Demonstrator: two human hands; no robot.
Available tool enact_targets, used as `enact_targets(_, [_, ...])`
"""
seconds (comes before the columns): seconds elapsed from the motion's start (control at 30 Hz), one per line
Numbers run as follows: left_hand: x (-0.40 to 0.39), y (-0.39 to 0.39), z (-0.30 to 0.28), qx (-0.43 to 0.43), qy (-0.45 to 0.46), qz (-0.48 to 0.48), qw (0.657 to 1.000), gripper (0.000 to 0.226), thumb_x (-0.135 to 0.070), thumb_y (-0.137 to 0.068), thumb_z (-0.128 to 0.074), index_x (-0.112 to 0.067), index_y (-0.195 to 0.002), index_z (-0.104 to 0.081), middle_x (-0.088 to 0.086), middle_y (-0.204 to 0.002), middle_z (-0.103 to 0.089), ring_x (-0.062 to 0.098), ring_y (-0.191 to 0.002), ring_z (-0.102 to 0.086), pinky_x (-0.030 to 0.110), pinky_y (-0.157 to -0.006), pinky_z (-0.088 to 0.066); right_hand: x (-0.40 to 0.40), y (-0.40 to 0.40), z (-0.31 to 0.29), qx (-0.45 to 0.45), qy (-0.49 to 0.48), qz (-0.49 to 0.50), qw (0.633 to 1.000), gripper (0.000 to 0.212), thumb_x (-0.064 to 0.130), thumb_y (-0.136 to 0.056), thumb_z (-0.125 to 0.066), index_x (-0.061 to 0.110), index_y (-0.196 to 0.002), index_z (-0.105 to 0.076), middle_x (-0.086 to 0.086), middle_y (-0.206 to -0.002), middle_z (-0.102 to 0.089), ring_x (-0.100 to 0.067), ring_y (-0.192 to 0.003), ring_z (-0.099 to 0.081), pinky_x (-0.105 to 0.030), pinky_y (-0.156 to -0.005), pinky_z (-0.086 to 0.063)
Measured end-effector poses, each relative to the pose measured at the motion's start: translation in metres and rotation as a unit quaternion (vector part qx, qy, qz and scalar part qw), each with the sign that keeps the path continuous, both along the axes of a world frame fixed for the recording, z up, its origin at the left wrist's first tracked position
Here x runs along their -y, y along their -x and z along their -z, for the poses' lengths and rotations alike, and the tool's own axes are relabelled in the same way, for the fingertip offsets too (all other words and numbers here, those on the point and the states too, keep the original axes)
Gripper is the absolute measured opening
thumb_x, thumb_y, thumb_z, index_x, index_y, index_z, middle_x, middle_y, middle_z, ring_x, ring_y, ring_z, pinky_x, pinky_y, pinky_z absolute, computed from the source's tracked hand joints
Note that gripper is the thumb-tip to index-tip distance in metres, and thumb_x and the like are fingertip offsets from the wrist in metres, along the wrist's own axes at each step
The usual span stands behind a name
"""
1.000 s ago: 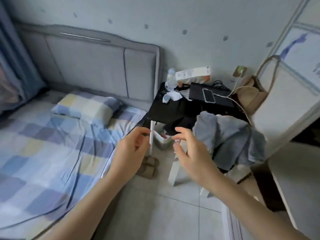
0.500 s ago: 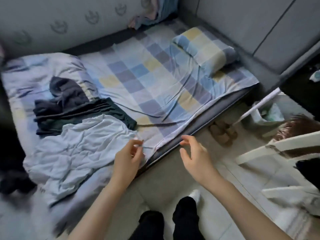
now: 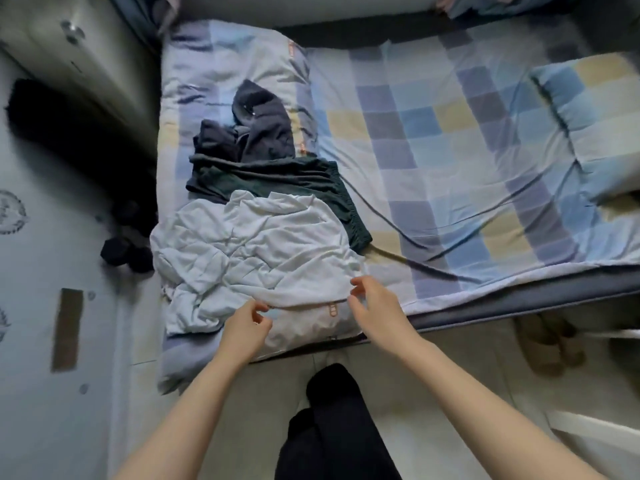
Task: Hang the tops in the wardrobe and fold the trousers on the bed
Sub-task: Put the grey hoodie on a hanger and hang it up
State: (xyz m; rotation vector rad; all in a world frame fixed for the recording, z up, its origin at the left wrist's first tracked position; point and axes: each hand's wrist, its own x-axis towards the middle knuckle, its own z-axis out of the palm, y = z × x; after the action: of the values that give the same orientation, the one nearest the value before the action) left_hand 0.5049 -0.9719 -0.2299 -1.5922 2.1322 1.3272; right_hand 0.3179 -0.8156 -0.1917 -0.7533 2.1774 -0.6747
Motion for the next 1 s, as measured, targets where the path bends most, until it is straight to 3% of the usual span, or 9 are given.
enact_targets(0.13, [0.03, -0.009, 0.057, 0.127, -0.04, 0.001, 0.991, 0.035, -0.015, -0.086, -0.063, -0.007, -0.12, -0.057, 0.013, -0.119, -0.061, 0.028, -0.112, -0.056, 0.033, -0.094, -0.045, 0.051, 0.023, 0.056, 0.011, -0.054, -0.064, 0.996, 0.039, 0.028, -0.097, -0.048, 0.01, -0.132, -0.046, -0.006, -0.123, -0.058, -0.023, -0.112, -0.052, -0.031, -0.086, -0.04])
enact_targets(0.27, [0.058, -0.027, 0.108, 0.256, -0.027, 0.061, 0.964, 0.048, -0.022, -0.086, -0.061, -0.015, -0.132, -0.049, 0.012, -0.139, -0.046, 0.033, -0.129, -0.043, 0.038, -0.105, -0.039, 0.088, 0.03, 0.117, 0.003, -0.137, -0.151, 0.979, 0.041, 0.03, -0.098, -0.047, 0.008, -0.133, -0.046, -0.011, -0.126, -0.055, -0.03, -0.117, -0.048, -0.038, -0.095, -0.042])
enact_targets(0.43, [0.087, -0.046, 0.154, 0.302, 0.044, 0.055, 0.951, 0.067, -0.016, -0.083, -0.061, -0.016, -0.144, -0.034, 0.009, -0.15, -0.033, 0.034, -0.136, -0.032, 0.046, -0.107, -0.037, 0.115, 0.029, 0.183, -0.008, -0.214, -0.252, 0.944, 0.025, 0.024, -0.096, -0.042, 0.007, -0.108, -0.056, -0.014, -0.111, -0.058, -0.032, -0.106, -0.052, -0.037, -0.092, -0.041])
enact_targets(0.63, [0.115, -0.057, 0.21, 0.335, 0.079, 0.097, 0.934, 0.096, -0.016, -0.084, -0.066, -0.03, -0.154, -0.002, -0.002, -0.163, 0.004, 0.031, -0.148, -0.005, 0.051, -0.117, -0.016, 0.13, 0.015, 0.256, 0.007, -0.283, -0.396, 0.874, 0.033, 0.025, -0.09, -0.045, 0.027, -0.118, -0.062, -0.005, -0.154, -0.017, -0.039, -0.138, -0.01, -0.044, -0.107, -0.033])
enact_targets(0.7, [0.121, -0.059, 0.225, 0.34, 0.092, 0.11, 0.929, 0.099, -0.014, -0.084, -0.066, -0.033, -0.153, 0.002, -0.003, -0.163, 0.006, 0.028, -0.149, -0.004, 0.054, -0.116, -0.013, 0.129, 0.01, 0.272, -0.007, -0.314, -0.43, 0.847, 0.037, 0.025, -0.091, -0.041, 0.025, -0.125, -0.057, -0.003, -0.153, -0.02, -0.041, -0.138, -0.012, -0.05, -0.11, -0.026])
enact_targets(0.73, [0.123, -0.061, 0.229, 0.344, 0.1, 0.113, 0.927, 0.097, -0.013, -0.085, -0.063, -0.033, -0.153, 0.002, -0.002, -0.163, 0.002, 0.025, -0.149, -0.009, 0.055, -0.116, -0.012, 0.128, 0.008, 0.276, -0.004, -0.323, -0.425, 0.846, 0.036, 0.023, -0.091, -0.039, 0.02, -0.123, -0.055, -0.004, -0.146, -0.029, -0.039, -0.135, -0.02, -0.056, -0.11, -0.023])
enact_targets(0.8, [0.126, -0.067, 0.234, 0.352, 0.12, 0.105, 0.922, 0.08, -0.011, -0.088, -0.055, -0.03, -0.153, -0.012, 0.001, -0.159, -0.022, 0.021, -0.142, -0.028, 0.055, -0.115, -0.014, 0.128, 0.007, 0.277, 0.019, -0.312, -0.354, 0.881, 0.022, 0.017, -0.088, -0.04, 0.012, -0.105, -0.053, -0.007, -0.122, -0.046, -0.035, -0.117, -0.042, -0.06, -0.105, -0.025])
enact_targets(0.9, [0.129, -0.074, 0.227, 0.338, 0.094, 0.086, 0.932, 0.032, -0.009, -0.087, -0.048, -0.024, -0.115, -0.055, 0.005, -0.12, -0.063, 0.025, -0.117, -0.053, 0.047, -0.107, -0.025, 0.124, 0.013, 0.266, 0.029, -0.239, -0.229, 0.943, 0.018, 0.018, -0.087, -0.05, 0.004, -0.098, -0.054, -0.013, -0.105, -0.058, -0.034, -0.098, -0.054, -0.041, -0.088, -0.043])
enact_targets(1.0, [0.128, -0.075, 0.204, 0.256, 0.091, 0.052, 0.961, 0.011, -0.009, -0.084, -0.052, -0.019, -0.088, -0.053, 0.005, -0.098, -0.066, 0.029, -0.101, -0.057, 0.041, -0.094, -0.033, 0.115, 0.021, 0.24, 0.042, -0.205, -0.173, 0.962, 0.032, 0.023, -0.084, -0.06, 0.014, -0.099, -0.034, -0.009, -0.089, -0.056, -0.03, -0.079, -0.056, -0.033, -0.06, -0.039])
